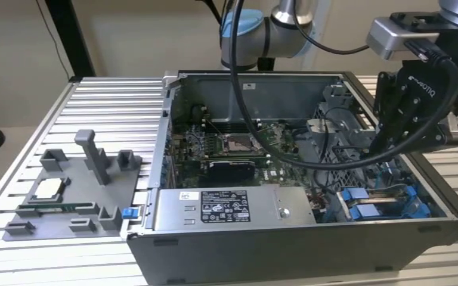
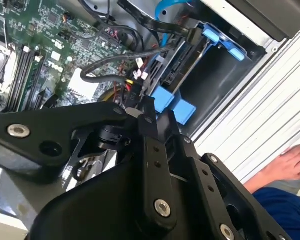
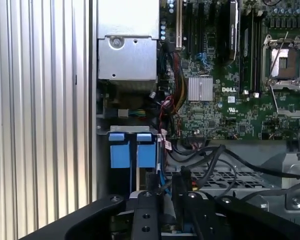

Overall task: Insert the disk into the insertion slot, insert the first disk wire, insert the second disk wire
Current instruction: 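Insert the first disk wire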

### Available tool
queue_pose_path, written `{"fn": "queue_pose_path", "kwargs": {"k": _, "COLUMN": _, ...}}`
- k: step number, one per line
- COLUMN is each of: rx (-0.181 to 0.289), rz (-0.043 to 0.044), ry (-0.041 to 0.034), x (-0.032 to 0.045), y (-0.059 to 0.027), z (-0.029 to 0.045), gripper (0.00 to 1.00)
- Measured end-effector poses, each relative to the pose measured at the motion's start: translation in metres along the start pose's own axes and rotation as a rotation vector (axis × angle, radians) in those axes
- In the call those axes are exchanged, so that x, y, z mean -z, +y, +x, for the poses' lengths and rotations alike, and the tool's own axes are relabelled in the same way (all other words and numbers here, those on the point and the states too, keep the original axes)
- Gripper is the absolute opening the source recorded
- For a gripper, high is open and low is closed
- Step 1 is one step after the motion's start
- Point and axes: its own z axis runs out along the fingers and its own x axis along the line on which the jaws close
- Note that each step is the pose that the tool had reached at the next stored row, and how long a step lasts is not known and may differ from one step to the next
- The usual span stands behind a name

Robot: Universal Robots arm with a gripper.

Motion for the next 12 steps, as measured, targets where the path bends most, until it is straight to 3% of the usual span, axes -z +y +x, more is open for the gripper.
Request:
{"fn": "queue_pose_path", "kwargs": {"k": 2, "rx": 0.000, "rz": 0.0002, "ry": -0.0002, "x": -0.0001, "y": 0.0005, "z": -0.0018, "gripper": 0.00}}
{"fn": "queue_pose_path", "kwargs": {"k": 3, "rx": 0.000, "rz": 0.0004, "ry": -0.0005, "x": -0.0002, "y": 0.0007, "z": -0.0025, "gripper": 1.00}}
{"fn": "queue_pose_path", "kwargs": {"k": 7, "rx": 0.000, "rz": 0.0007, "ry": -0.0068, "x": -0.0025, "y": 0.0018, "z": -0.0037, "gripper": 1.00}}
{"fn": "queue_pose_path", "kwargs": {"k": 12, "rx": 0.004, "rz": 0.0003, "ry": -0.0310, "x": -0.0082, "y": 0.0030, "z": -0.0037, "gripper": 1.00}}
